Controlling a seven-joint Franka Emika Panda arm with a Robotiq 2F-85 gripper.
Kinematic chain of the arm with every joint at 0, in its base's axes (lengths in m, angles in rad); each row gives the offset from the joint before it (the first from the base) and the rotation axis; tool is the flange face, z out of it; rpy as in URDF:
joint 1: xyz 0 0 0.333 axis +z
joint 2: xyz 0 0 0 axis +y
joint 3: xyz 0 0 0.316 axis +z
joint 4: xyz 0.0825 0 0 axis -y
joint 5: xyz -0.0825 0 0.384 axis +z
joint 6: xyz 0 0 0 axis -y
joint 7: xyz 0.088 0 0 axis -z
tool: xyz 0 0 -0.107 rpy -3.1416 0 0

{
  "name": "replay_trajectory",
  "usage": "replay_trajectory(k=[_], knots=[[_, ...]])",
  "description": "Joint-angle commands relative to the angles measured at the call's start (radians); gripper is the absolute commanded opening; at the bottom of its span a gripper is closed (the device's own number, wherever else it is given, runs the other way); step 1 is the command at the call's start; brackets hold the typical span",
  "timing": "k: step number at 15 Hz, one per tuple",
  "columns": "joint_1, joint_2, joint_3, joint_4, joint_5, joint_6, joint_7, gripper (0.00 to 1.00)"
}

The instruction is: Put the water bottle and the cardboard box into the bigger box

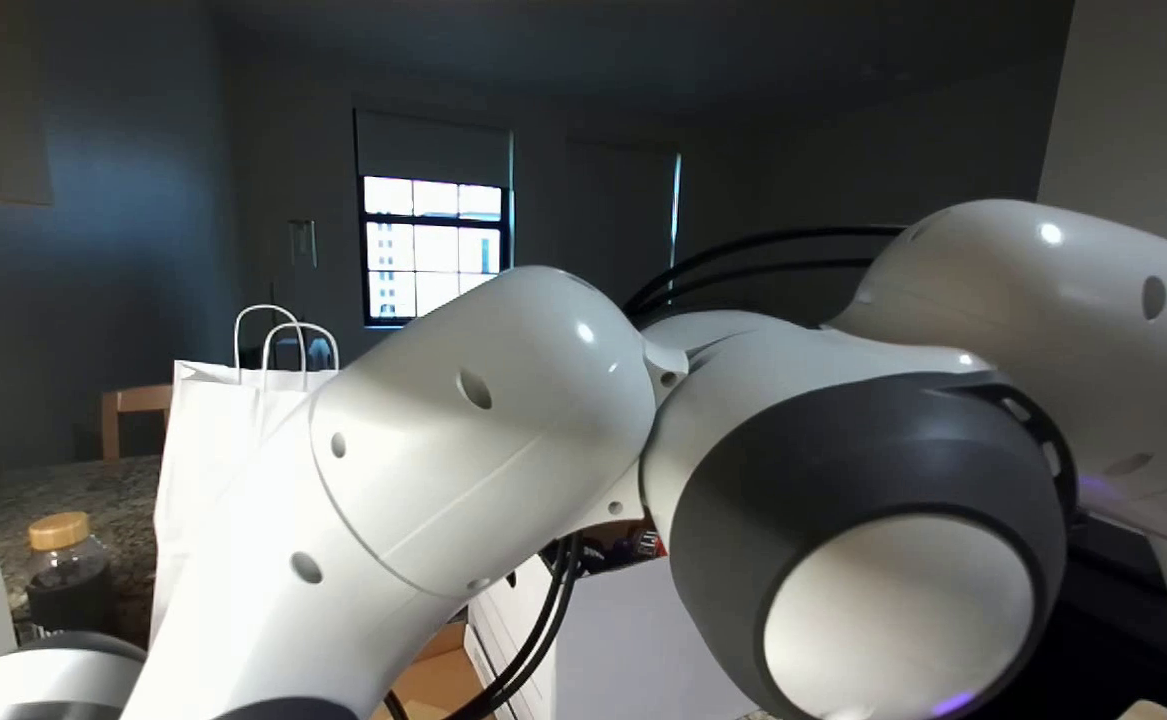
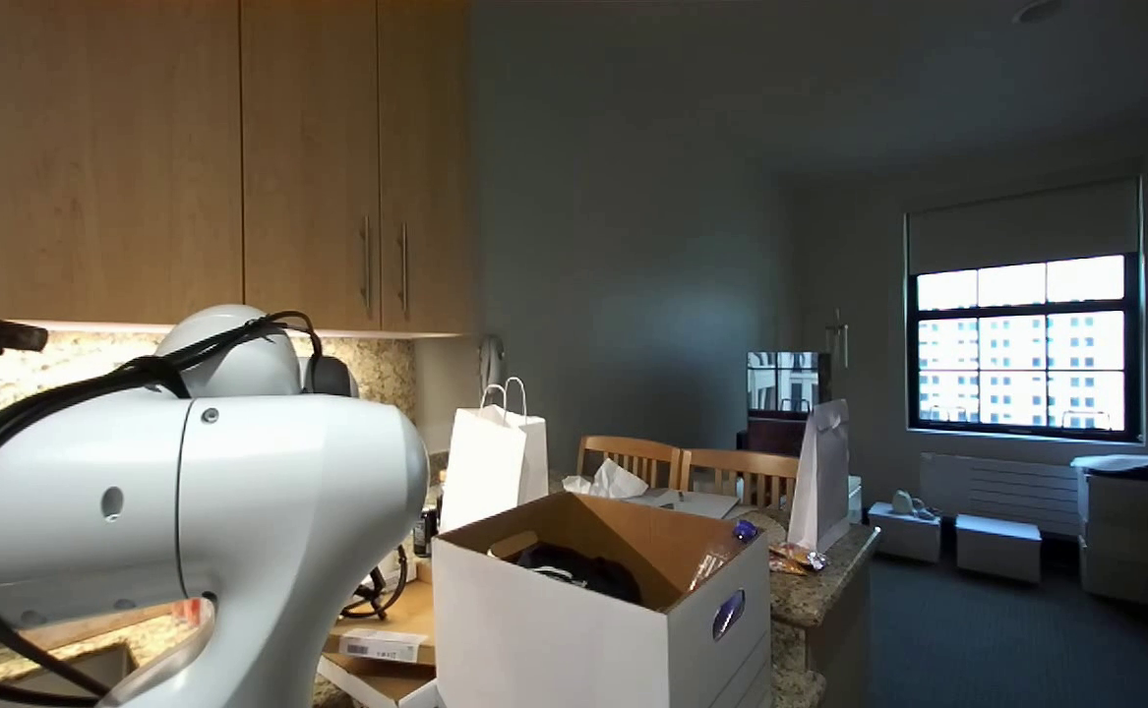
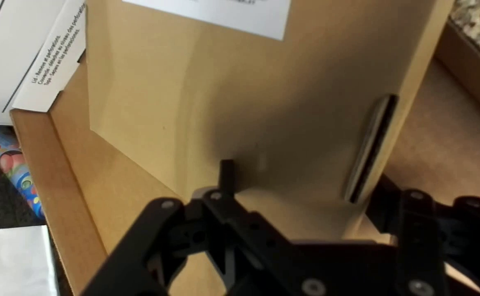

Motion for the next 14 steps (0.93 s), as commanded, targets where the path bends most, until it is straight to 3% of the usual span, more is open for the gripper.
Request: replay_trajectory(k=[1,7,14], knots=[[0.020,0.018,-0.020,0.047,-0.011,-0.058,0.015,0.43],[0.076,-0.055,-0.079,0.040,-0.043,-0.143,0.051,0.12],[0.121,-0.273,-0.096,-0.093,-0.038,-0.120,0.142,0.11]])
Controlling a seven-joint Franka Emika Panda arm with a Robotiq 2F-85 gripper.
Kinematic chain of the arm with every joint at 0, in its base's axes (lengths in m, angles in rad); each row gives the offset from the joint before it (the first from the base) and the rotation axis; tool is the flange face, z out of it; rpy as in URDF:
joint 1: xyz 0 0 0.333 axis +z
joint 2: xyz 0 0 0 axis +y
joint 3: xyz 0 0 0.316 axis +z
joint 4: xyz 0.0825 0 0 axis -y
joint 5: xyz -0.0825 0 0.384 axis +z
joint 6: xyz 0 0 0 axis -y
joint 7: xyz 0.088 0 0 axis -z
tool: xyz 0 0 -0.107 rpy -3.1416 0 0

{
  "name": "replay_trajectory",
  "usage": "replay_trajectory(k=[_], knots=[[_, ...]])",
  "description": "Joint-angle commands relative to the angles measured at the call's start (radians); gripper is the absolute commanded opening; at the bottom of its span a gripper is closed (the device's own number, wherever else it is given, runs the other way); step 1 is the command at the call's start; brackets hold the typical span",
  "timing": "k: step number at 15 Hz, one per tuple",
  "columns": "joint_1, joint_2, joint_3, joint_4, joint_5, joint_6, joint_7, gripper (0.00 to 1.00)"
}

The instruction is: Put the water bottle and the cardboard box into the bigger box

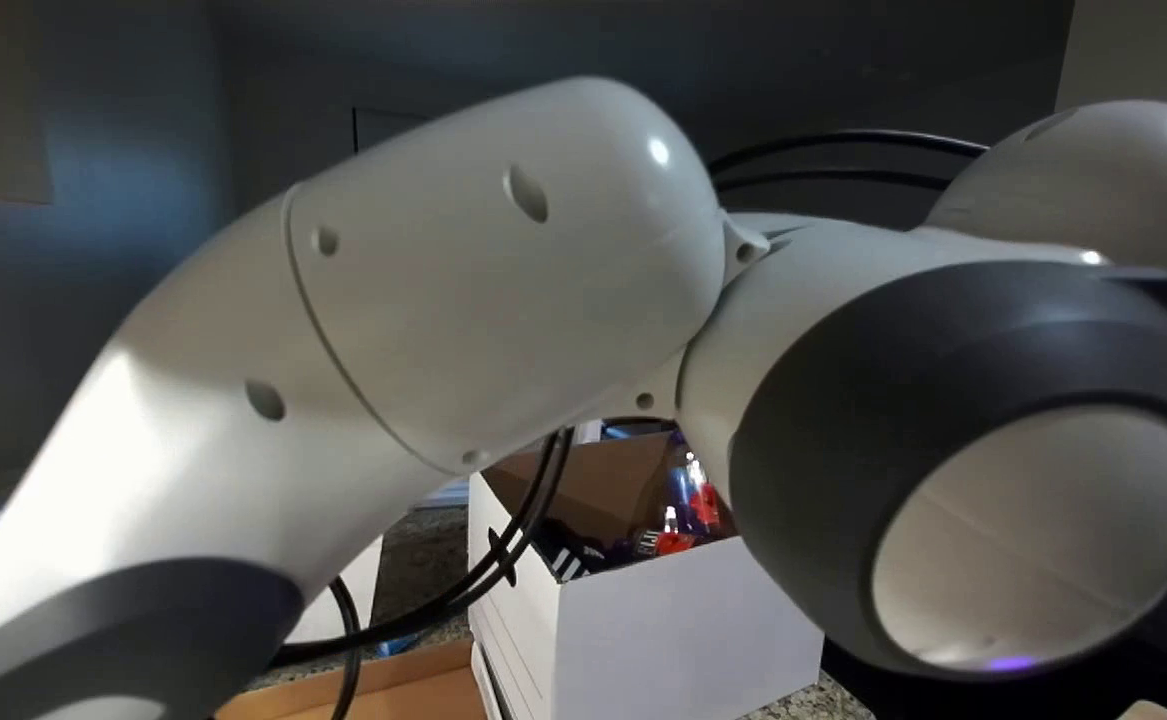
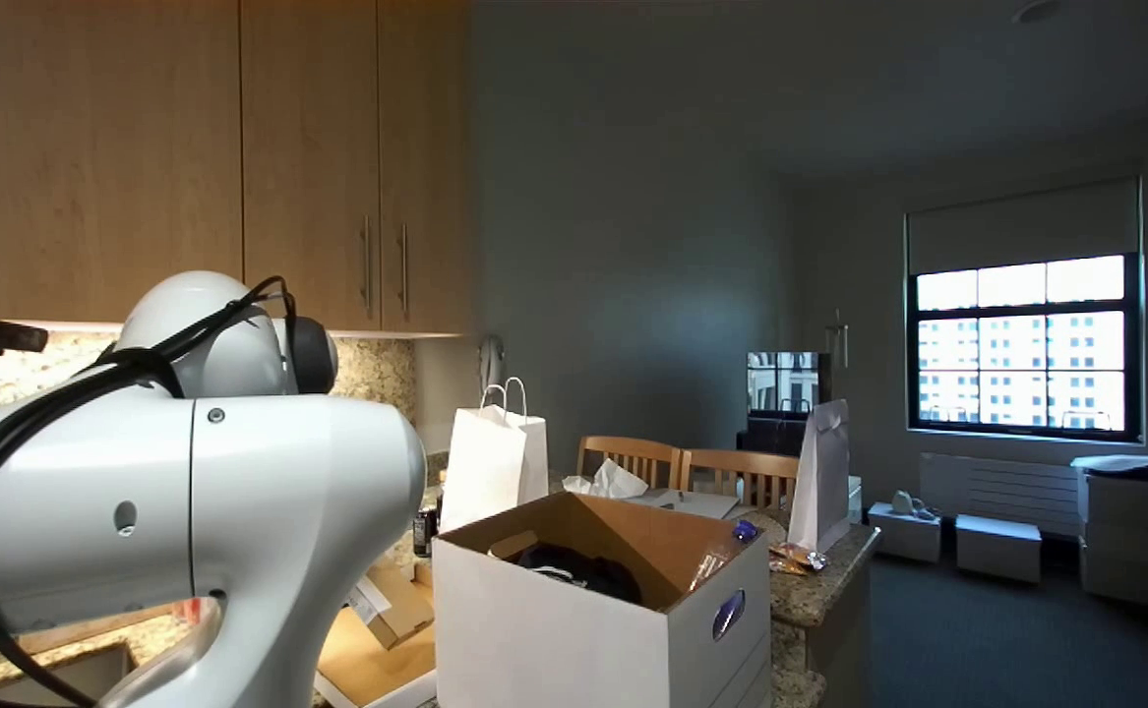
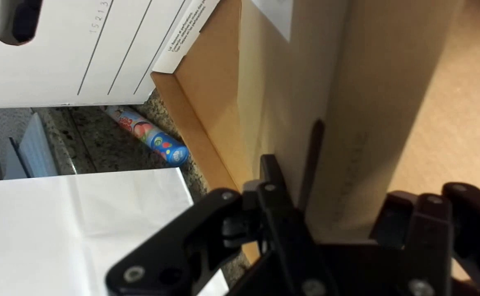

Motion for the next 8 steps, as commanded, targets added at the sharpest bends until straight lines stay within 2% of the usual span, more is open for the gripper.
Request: replay_trajectory(k=[1,8], knots=[[0.031,-0.184,-0.004,-0.172,-0.004,0.030,0.062,0.11],[0.062,-0.491,-0.041,-0.405,-0.052,0.037,0.085,0.11]])
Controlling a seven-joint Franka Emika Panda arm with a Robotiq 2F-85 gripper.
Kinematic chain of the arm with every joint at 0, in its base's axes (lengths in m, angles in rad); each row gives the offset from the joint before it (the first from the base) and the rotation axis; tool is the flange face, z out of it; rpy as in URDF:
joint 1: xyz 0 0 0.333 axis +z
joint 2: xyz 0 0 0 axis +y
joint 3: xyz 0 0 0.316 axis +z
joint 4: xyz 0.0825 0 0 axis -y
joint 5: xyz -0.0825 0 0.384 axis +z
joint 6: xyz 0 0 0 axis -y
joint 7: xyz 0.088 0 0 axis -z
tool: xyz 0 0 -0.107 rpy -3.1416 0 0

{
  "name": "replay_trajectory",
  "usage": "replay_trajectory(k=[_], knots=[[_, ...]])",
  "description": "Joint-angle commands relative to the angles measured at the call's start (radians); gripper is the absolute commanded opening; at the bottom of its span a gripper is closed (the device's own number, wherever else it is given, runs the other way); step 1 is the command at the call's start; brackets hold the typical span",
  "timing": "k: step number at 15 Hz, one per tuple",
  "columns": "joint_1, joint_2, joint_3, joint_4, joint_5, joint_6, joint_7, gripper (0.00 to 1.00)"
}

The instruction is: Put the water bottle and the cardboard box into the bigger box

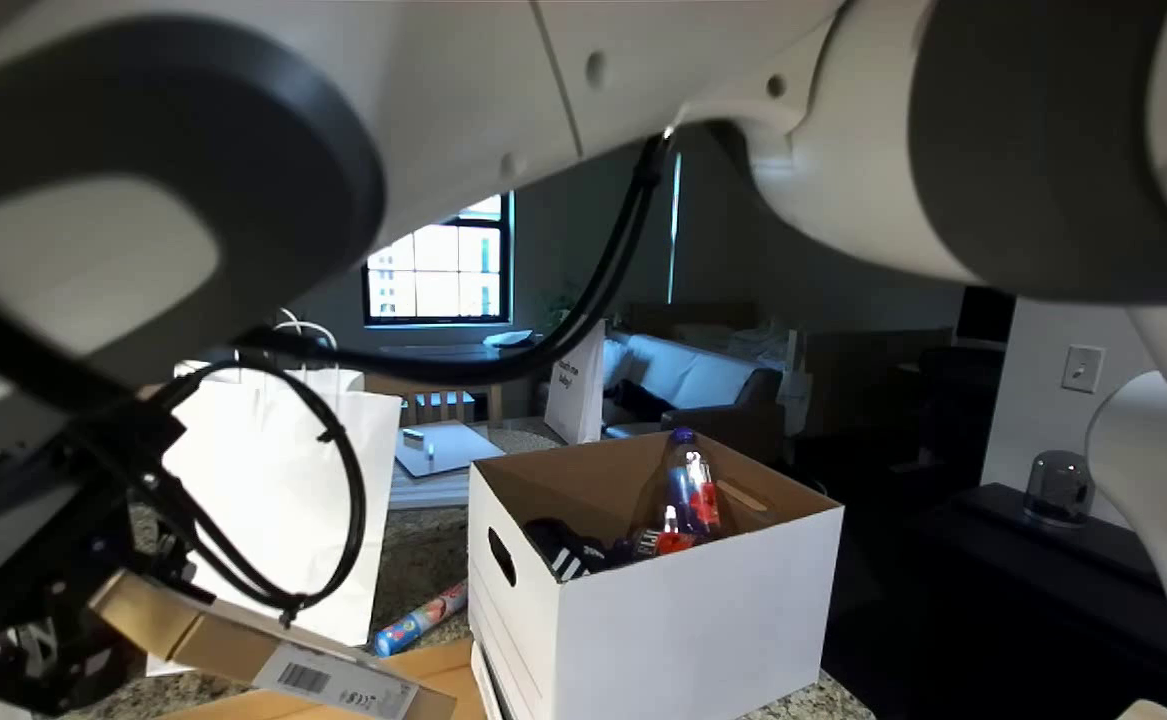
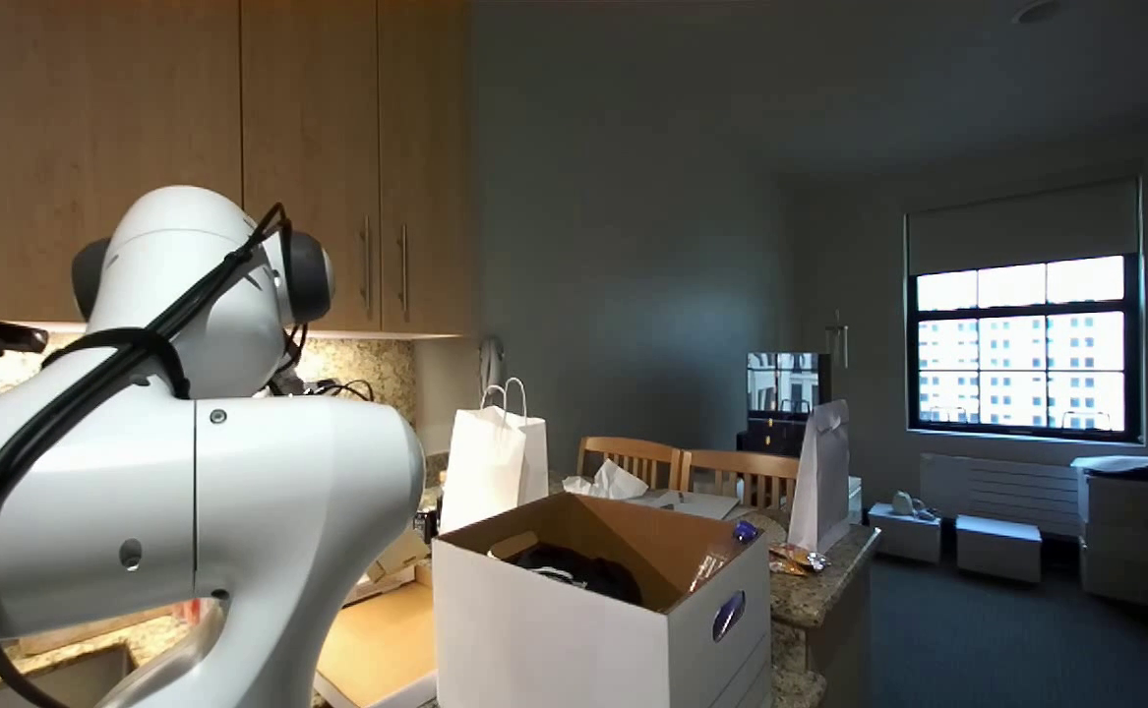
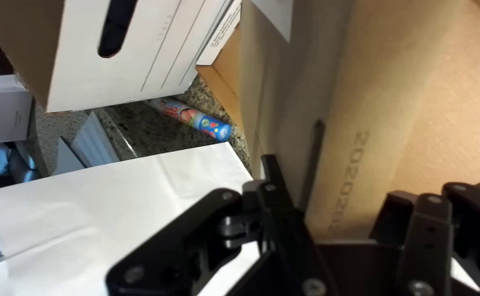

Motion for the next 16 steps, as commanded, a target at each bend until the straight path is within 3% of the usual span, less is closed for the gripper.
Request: replay_trajectory(k=[1,5,6,10,16], knots=[[0.029,-0.226,-0.035,-0.233,-0.056,0.032,0.049,0.11],[-0.011,-0.401,-0.065,-0.387,-0.038,0.066,0.019,0.11],[-0.094,-0.450,0.023,-0.416,-0.082,0.064,0.035,0.11],[-0.244,-0.630,0.097,-0.582,-0.138,0.191,0.063,0.11],[-0.553,-0.891,0.220,-0.860,-0.175,0.479,0.119,0.11]])
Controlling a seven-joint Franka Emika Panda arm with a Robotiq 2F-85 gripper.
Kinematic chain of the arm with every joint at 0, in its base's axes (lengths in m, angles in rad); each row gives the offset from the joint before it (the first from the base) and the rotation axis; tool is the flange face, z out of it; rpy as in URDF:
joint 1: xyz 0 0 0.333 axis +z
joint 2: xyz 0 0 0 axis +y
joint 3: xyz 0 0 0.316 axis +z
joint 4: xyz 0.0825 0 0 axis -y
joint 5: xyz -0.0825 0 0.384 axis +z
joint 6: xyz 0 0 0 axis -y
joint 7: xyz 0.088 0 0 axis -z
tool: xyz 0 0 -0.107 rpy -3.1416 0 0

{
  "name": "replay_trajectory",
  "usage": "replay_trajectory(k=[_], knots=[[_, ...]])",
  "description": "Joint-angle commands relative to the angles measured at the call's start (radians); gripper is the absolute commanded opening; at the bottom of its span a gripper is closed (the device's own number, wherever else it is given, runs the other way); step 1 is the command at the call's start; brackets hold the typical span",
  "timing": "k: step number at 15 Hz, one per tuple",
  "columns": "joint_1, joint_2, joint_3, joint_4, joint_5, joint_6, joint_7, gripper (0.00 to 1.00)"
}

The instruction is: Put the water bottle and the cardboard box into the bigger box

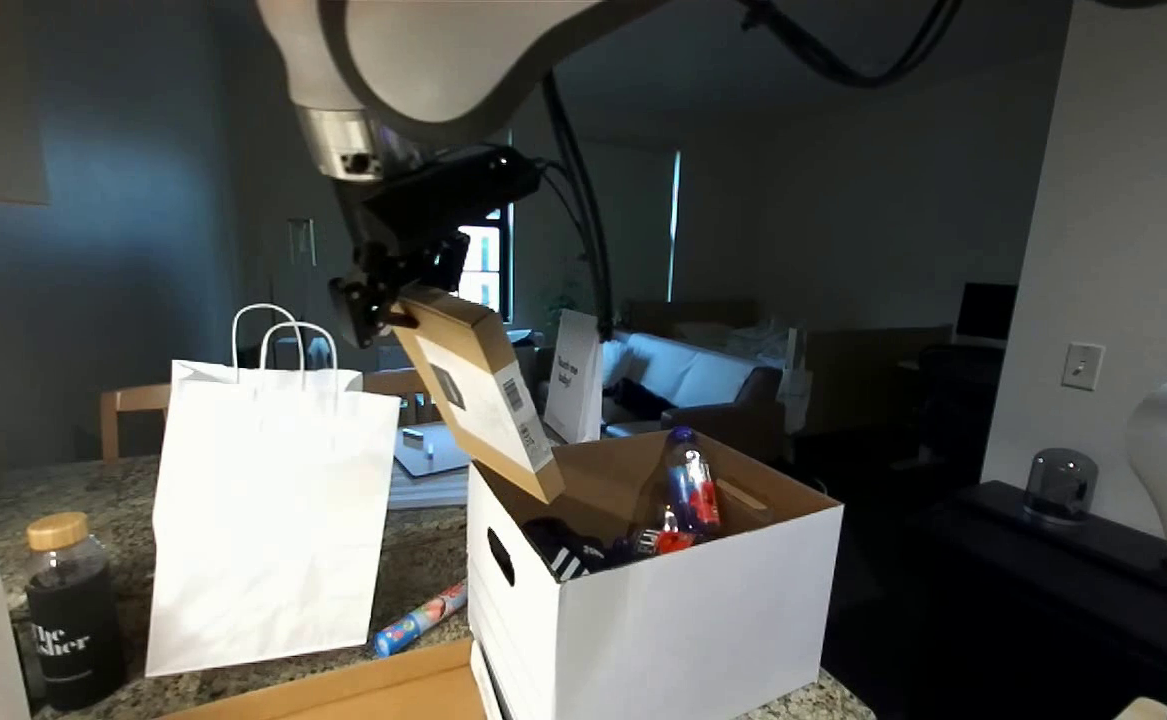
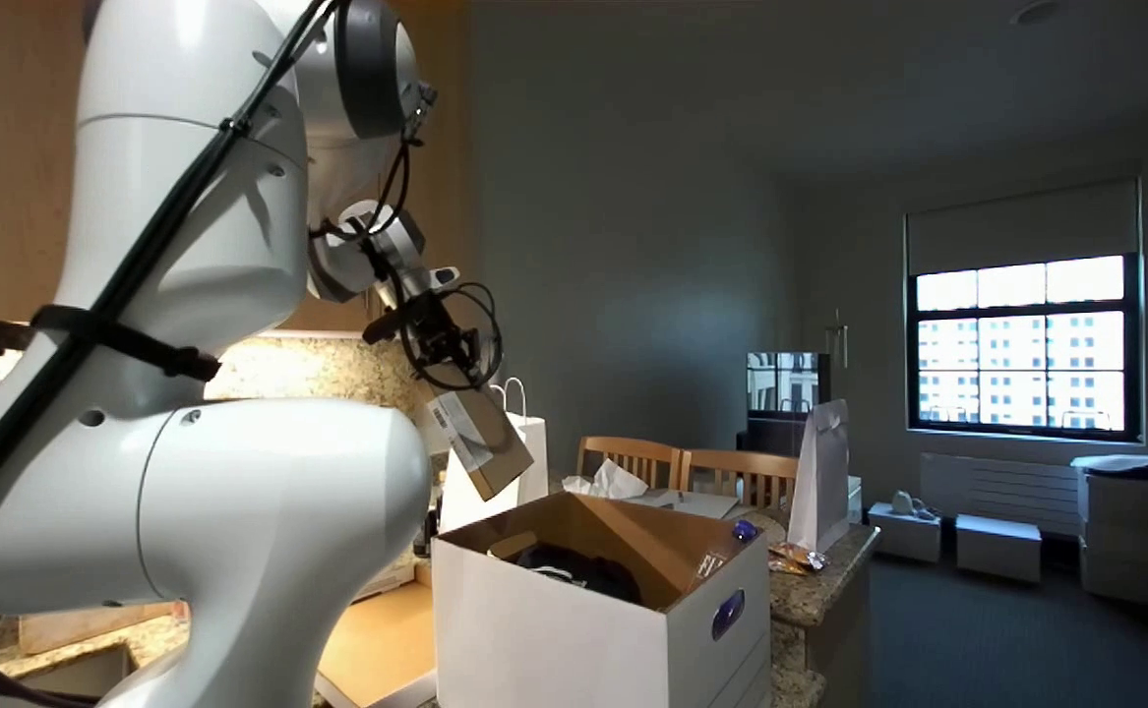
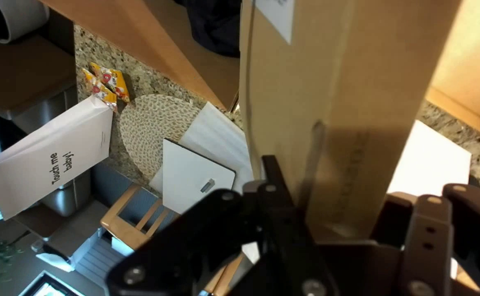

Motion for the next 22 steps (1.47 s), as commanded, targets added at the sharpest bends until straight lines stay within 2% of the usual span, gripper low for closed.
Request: replay_trajectory(k=[1,3,6,10,14,15,16,22], knots=[[-0.195,-0.204,0.095,-0.243,-0.019,0.165,0.058,0.11],[-0.306,-0.280,0.136,-0.343,0.004,0.238,0.046,0.11],[-0.460,-0.326,0.207,-0.435,0.045,0.360,0.036,0.11],[-0.575,-0.296,0.270,-0.501,0.105,0.583,0.020,0.11],[-0.632,-0.213,0.323,-0.517,0.166,0.758,0.007,0.11],[-0.639,-0.189,0.332,-0.512,0.182,0.774,0.000,0.11],[-0.594,-0.161,0.292,-0.504,0.191,0.783,0.001,0.11],[-0.591,-0.132,0.291,-0.504,0.239,0.815,0.001,0.11]])
